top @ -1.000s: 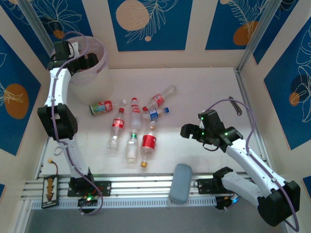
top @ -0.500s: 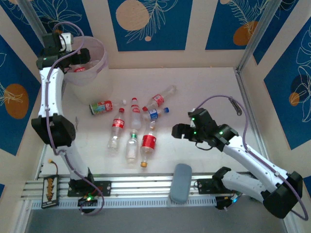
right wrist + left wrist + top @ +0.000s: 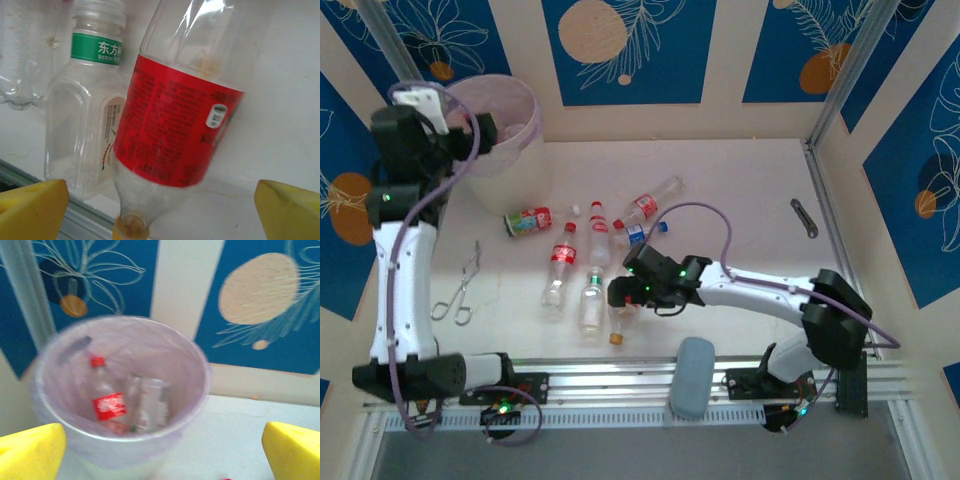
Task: Put the plastic bottles in the bin
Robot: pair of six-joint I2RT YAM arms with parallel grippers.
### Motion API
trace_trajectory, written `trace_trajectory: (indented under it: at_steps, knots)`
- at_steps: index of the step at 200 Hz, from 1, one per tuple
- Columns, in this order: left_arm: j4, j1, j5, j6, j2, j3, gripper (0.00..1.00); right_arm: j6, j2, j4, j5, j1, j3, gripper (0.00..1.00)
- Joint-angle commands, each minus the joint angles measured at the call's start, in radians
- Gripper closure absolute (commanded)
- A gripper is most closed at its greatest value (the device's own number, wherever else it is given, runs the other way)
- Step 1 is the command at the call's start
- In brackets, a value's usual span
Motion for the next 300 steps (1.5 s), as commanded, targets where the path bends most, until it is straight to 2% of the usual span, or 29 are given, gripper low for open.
trace_trajectory:
  at_steps: [1,37,57,71,101,117,139,162,215,250,267,284,300]
  knots:
    - [0.088,-0.094,0.022,-0.106,-0.04,-0.194,0.0,0.076,0.051,0.022,0.058,0.018,0.035,0.02]
    - [0.167,-0.274,0.035,-0.198,-0.116,-0.419,0.0,0.082,0.109,0.036,0.044,0.009,0.037,0.01]
    - [0.189,-0.314,0.09,-0.252,-0.129,-0.499,0.0,0.084,0.134,0.079,0.018,0.011,0.028,0.01]
    - [0.141,-0.316,0.151,-0.26,-0.109,-0.511,0.0,0.084,0.159,0.098,0.008,0.016,0.025,0.01]
    - [0.075,-0.349,0.209,-0.267,-0.099,-0.544,0.0,0.09,0.208,0.114,-0.022,0.011,0.024,0.03]
    - [0.109,-0.352,0.245,-0.31,-0.117,-0.591,0.0,0.086,0.224,0.108,-0.023,0.008,0.026,0.05]
    - [0.134,-0.353,0.231,-0.337,-0.142,-0.643,0.0,0.082,0.228,0.102,-0.021,-0.002,0.016,0.07]
    - [0.174,-0.354,0.212,-0.372,-0.178,-0.713,0.0,0.079,0.218,0.099,-0.023,-0.012,-0.007,0.12]
    - [0.241,-0.354,0.281,-0.428,-0.181,-0.764,0.0,0.044,0.185,0.084,-0.019,-0.04,-0.039,0.27]
    - [0.321,-0.355,0.367,-0.493,-0.164,-0.773,0.0,-0.064,0.075,0.093,0.003,-0.086,-0.08,0.34]
    - [0.404,-0.361,0.433,-0.558,-0.156,-0.794,0.0,-0.192,-0.032,0.191,0.017,-0.109,-0.154,0.37]
    - [0.437,-0.384,0.468,-0.572,-0.147,-0.785,0.0,-0.357,-0.149,0.331,-0.086,-0.164,-0.256,0.38]
    - [0.455,-0.408,0.473,-0.578,-0.143,-0.776,0.0,-0.475,-0.233,0.43,-0.308,-0.265,-0.324,0.38]
